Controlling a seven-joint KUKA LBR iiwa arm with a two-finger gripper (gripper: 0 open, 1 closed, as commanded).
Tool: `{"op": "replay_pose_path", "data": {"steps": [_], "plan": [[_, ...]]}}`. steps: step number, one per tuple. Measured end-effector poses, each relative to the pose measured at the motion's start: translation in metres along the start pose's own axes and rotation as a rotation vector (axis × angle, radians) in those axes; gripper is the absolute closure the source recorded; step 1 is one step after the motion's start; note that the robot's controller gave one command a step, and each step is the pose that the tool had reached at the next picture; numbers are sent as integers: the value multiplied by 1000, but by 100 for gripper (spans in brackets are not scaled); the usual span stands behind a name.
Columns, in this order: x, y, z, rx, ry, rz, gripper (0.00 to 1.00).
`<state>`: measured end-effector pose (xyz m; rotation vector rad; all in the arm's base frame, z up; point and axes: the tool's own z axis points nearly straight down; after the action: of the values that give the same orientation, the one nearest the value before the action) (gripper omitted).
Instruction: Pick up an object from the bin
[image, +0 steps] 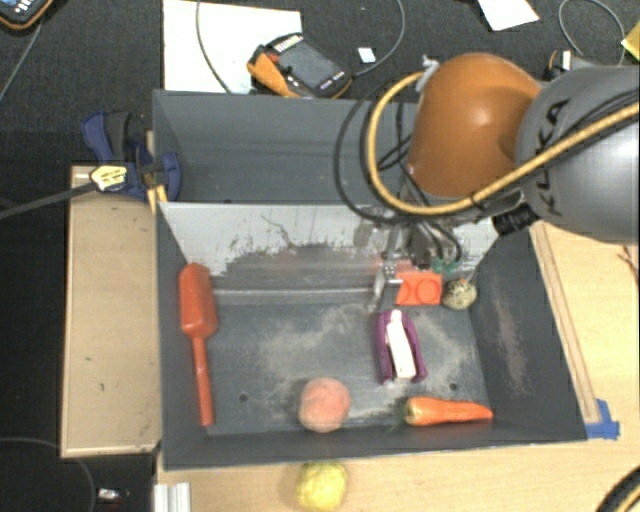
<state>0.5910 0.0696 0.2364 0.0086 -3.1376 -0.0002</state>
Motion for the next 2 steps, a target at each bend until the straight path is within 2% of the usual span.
{"op": "replay_pose_path", "data": {"steps": [1,2], "plan": [[-1,0,-5,-1,-8,3,0],[-3,-23,128,0,-11,-231,0]]}}
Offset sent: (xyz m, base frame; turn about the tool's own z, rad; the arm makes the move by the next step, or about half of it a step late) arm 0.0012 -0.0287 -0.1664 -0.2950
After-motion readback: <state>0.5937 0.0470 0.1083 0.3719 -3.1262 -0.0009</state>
